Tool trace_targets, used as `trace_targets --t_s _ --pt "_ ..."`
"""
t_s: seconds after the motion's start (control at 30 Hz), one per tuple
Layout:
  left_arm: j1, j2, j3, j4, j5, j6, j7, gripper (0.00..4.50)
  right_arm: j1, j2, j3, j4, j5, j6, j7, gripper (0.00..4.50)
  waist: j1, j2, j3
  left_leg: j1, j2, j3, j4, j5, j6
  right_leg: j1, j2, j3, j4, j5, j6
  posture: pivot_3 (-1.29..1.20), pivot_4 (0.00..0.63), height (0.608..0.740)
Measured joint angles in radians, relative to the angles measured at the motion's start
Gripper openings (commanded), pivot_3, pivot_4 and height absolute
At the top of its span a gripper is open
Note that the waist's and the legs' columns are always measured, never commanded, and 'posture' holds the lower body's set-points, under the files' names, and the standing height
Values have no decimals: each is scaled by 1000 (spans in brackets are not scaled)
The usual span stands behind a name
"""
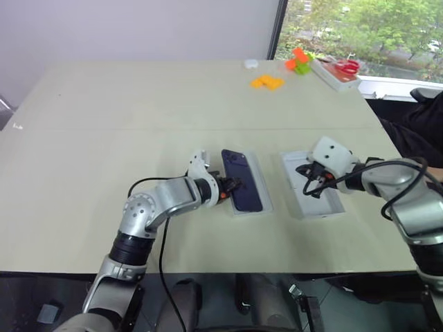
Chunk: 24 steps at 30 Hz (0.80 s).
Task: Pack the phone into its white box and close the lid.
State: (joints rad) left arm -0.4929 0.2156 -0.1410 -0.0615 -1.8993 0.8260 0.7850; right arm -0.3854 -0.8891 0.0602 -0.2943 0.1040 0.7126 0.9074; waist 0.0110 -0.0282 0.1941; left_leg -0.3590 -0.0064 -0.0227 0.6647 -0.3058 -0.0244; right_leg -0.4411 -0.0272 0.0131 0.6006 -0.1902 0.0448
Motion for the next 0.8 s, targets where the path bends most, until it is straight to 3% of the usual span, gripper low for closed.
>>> trace_targets --t_s 0.73,0.8 --pt "-32 -71 32 101 124 69 -115 270 65 0 -35 -55 89 -30 21 0 2 0 0 0 0 0 1 0 0 1 0 0 0 0 0 0 150 740" --pt "-32 -71 42 101 125 77 -117 1037 65 0 -34 -55 89 -30 20 0 2 0 0 0 0 0 1 0 0 1 0 0 0 0 0 0 150 740"
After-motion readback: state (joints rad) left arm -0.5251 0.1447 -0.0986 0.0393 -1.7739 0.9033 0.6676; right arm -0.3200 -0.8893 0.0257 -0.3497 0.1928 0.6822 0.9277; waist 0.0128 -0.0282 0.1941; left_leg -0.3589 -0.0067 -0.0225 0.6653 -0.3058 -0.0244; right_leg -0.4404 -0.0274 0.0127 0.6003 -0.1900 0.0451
